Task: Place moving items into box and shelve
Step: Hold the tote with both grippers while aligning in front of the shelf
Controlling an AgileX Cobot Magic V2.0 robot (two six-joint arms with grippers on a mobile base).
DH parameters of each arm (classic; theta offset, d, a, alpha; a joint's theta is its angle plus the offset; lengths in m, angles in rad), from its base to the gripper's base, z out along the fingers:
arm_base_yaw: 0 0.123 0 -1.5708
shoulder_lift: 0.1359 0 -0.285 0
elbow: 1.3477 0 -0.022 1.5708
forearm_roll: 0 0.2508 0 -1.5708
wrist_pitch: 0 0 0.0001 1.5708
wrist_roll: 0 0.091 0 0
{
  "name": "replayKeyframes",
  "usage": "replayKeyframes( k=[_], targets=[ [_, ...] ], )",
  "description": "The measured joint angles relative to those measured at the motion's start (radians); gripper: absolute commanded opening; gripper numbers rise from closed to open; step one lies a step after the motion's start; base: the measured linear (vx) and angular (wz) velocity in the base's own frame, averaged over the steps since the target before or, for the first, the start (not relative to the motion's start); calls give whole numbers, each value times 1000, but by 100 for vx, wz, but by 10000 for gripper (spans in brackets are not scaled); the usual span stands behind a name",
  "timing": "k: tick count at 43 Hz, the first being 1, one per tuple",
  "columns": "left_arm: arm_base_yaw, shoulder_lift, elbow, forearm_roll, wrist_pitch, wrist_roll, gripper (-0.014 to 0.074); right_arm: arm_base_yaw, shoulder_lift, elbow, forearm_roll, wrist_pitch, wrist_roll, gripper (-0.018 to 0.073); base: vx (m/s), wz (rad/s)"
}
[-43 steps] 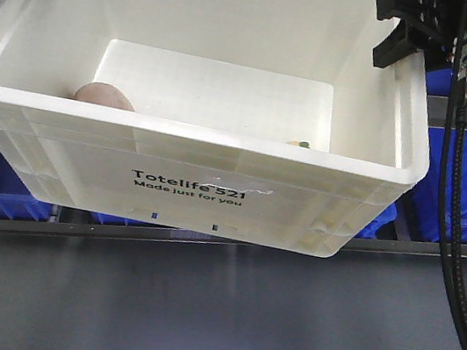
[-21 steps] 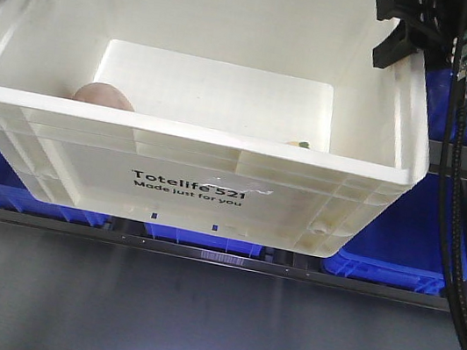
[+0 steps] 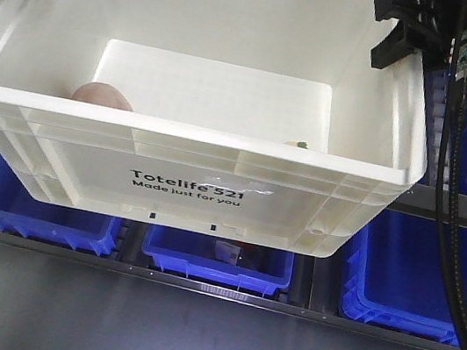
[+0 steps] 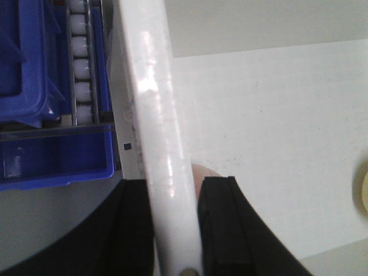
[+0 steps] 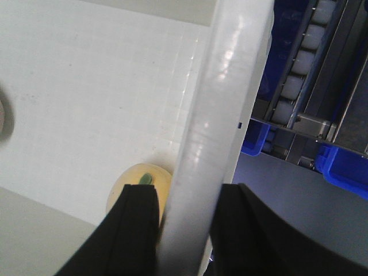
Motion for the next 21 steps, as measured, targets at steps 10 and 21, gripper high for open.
replayKeyframes(
  k=[10,21],
  targets=[
    [0,0,0,0,-1,0,-6,0,0,0,1,0,0,-4,19,-15],
    [0,0,0,0,-2,0,-6,0,0,0,0,0,0,-4,17,-19]
  ],
)
